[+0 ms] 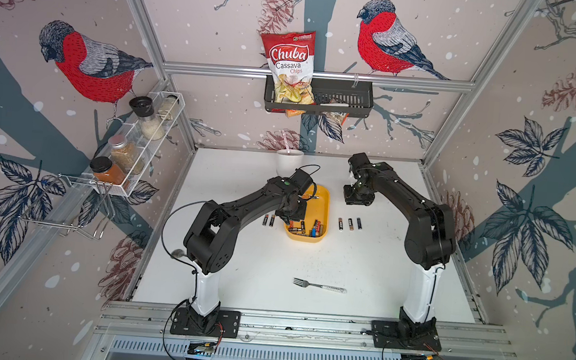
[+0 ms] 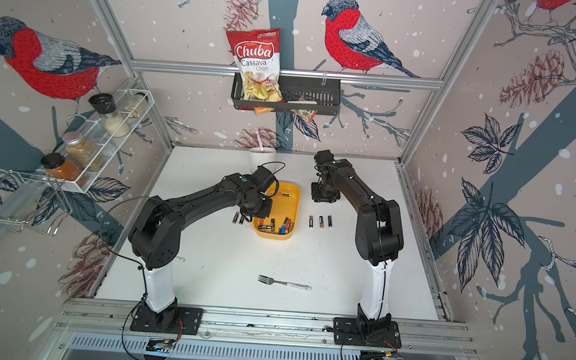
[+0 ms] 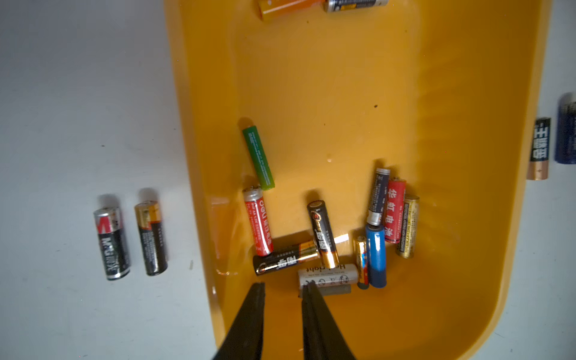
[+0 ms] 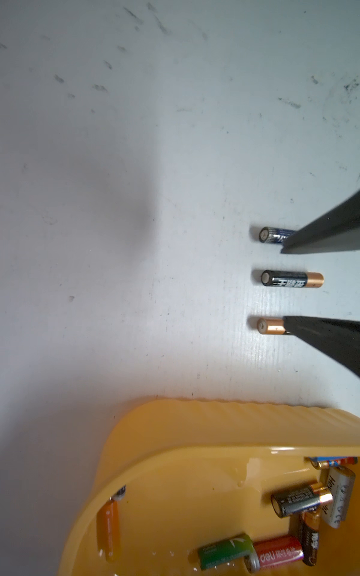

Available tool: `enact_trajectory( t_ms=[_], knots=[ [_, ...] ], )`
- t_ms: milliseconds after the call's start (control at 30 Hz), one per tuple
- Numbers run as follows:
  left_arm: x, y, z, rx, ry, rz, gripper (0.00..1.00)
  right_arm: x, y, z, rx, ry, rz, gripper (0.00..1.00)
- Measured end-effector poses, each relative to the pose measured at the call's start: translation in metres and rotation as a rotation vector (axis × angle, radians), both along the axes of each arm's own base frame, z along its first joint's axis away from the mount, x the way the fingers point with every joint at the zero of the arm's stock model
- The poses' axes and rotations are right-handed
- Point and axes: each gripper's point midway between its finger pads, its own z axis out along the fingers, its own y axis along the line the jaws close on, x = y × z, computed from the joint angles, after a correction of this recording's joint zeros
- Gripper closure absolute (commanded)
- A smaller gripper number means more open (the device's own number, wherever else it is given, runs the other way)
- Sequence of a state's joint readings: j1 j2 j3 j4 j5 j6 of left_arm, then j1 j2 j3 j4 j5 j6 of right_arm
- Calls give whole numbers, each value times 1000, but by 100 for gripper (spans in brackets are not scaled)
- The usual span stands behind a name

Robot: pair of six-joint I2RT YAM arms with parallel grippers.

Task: Take the batteries out of the storage box
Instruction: Pick up the battery from the storage box.

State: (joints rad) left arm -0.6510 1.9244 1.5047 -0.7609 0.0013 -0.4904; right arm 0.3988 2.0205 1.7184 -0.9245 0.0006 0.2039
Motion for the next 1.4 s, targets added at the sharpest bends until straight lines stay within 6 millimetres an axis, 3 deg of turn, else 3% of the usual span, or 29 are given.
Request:
enact_trajectory(
  t_ms=[233, 667, 1067, 1400],
  knots=[
    [-1, -25, -26, -6, 43, -16, 72, 3, -7, 13, 12, -26, 0, 60],
    [3, -29, -53, 21, 72, -17, 73, 3, -18, 21, 24, -37, -19, 60],
    [5, -31, -60, 24, 77, -17, 86, 2, -17, 23, 33, -37, -15, 60],
    [6, -32, -56, 15, 71, -18, 89, 0, -10, 23, 36, -36, 1, 61]
  ],
)
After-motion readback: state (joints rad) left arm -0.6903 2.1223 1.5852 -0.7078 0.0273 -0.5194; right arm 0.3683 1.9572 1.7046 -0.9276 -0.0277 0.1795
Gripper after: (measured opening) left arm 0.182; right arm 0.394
